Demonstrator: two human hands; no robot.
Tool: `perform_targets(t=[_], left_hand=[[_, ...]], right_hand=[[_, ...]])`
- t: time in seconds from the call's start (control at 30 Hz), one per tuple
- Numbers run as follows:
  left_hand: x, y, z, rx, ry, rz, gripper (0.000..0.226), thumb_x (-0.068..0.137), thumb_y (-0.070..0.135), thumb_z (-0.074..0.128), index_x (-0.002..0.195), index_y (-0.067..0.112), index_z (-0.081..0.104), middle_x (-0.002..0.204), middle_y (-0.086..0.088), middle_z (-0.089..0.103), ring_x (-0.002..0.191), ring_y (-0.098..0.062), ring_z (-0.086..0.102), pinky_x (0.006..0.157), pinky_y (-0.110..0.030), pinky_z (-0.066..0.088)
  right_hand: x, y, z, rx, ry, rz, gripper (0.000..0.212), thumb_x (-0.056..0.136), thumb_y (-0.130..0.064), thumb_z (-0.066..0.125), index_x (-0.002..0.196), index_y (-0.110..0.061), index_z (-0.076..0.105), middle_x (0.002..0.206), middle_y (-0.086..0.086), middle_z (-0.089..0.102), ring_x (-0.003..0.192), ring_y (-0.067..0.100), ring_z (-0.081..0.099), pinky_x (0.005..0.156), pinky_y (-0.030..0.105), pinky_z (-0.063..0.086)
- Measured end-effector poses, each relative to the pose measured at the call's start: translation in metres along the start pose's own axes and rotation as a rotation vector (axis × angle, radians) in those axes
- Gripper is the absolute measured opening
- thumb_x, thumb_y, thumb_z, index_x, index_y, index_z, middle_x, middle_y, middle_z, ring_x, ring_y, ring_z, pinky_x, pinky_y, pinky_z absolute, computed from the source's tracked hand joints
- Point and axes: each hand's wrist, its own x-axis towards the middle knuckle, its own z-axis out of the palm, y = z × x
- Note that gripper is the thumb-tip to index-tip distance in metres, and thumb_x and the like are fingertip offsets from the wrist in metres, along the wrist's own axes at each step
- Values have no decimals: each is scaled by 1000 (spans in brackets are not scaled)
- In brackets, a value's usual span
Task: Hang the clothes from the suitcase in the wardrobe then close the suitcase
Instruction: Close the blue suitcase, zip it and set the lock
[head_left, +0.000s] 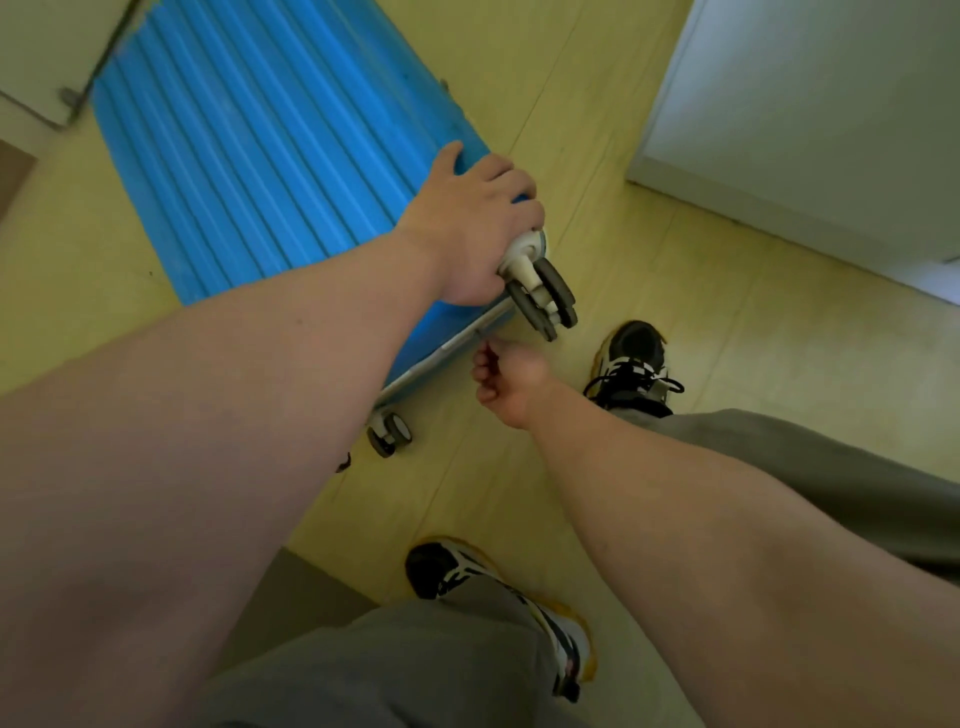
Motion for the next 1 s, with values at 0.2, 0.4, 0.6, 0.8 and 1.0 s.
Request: perform_targets(t=[0.2, 0.4, 0.6, 0.8, 1.0], left_hand=[[-36, -5, -15, -2, 54, -94, 59, 73, 42, 68, 128, 28, 51, 141, 1, 45, 139, -27, 35, 113, -68, 22], [-78, -6, -33, -14, 68, -224, 63, 73, 34, 72, 132, 27, 49, 142, 1, 41, 141, -27, 28, 115, -66, 22], [-127, -3, -68, 4, 107, -419, 70, 70, 32, 74, 132, 25, 43, 138, -3, 37, 135, -30, 29, 111, -60, 34], [-174, 28, -84, -64, 225, -663, 69, 69, 30, 78, 127, 23, 41, 132, -4, 36, 128, -29, 33, 100, -51, 47], [-190, 85, -91, -153, 166, -906, 66, 80, 36, 72, 130, 21, 31, 130, -6, 34, 122, -28, 35, 91, -41, 47]], right_hand=[[-21, -39, -10, 98, -34, -122, 28, 104, -18, 34, 84, -21, 54, 67, -2, 47, 50, 10, 40, 49, 25, 20], [-72, -96, 12, -68, 53, -234, 35, 104, -27, 45, 71, -20, 52, 61, -5, 47, 47, 9, 40, 47, 22, 25], [-128, -105, 58, -249, 54, -359, 32, 103, -23, 41, 73, -19, 51, 60, -2, 49, 47, 12, 43, 49, 26, 31], [-187, -119, 84, -615, 50, -556, 35, 105, -15, 39, 72, -14, 51, 66, 2, 50, 57, 16, 43, 37, 18, 32], [-224, -111, 99, -901, 60, -679, 29, 102, -25, 43, 74, -23, 53, 93, 9, 57, 83, 22, 53, 78, 37, 46]])
